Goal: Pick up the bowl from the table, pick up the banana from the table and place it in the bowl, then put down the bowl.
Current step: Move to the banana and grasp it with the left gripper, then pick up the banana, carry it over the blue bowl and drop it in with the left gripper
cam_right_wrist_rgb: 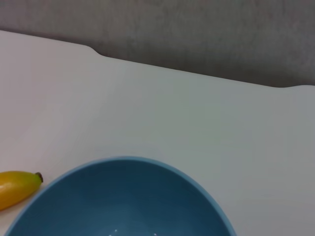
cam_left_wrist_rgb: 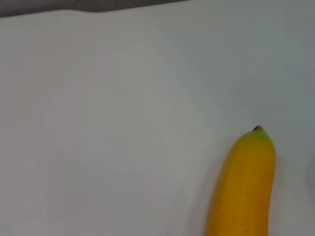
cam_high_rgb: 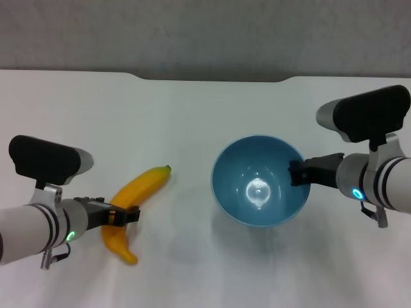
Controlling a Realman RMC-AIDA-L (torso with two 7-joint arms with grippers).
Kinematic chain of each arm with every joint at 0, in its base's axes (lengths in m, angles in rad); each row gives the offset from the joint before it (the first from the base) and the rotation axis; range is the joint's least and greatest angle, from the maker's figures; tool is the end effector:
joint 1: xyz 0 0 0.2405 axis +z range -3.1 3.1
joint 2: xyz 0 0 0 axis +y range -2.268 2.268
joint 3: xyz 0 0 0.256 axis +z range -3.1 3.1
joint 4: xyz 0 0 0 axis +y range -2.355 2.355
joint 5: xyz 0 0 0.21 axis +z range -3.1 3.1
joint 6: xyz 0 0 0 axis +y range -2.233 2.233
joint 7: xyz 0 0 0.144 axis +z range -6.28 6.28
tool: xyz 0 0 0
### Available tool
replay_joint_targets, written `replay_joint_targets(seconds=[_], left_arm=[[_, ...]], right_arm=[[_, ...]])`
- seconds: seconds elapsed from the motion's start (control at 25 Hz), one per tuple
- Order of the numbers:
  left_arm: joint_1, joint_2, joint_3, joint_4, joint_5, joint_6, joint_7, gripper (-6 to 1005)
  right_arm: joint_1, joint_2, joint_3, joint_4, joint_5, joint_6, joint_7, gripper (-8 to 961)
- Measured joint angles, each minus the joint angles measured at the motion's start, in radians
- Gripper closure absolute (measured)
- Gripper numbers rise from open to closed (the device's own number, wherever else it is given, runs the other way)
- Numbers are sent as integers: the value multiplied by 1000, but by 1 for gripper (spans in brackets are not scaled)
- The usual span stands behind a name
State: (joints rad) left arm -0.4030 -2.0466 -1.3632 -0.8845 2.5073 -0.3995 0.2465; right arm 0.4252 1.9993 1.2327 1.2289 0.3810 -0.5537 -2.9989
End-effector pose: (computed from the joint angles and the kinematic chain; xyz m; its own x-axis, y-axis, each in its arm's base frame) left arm -0.2931 0.3691 -0.0644 0.6359 0.6964 0.3325 0.6841 -0.3093 -0.6606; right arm 0.2041 0.3821 -0.0513 0.7043 -0.6040 -0.3730 -0.6658 -0.3800 -0.6421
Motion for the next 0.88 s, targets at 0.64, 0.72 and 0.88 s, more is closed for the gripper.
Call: replay_joint_targets(seconds=[0.64, 0.72, 0.88], left_arm=[[9, 5, -2, -30, 0, -8, -12, 429], [46, 7, -15, -88, 0, -8, -16, 462], [168, 9, -44, -289, -1, -10, -12, 481]], right_arm=[[-22, -1, 1, 10, -13, 13, 0, 906], [-24, -1, 1, 8, -13, 13, 0, 904], [-25, 0, 1, -11, -9, 13, 0, 901]])
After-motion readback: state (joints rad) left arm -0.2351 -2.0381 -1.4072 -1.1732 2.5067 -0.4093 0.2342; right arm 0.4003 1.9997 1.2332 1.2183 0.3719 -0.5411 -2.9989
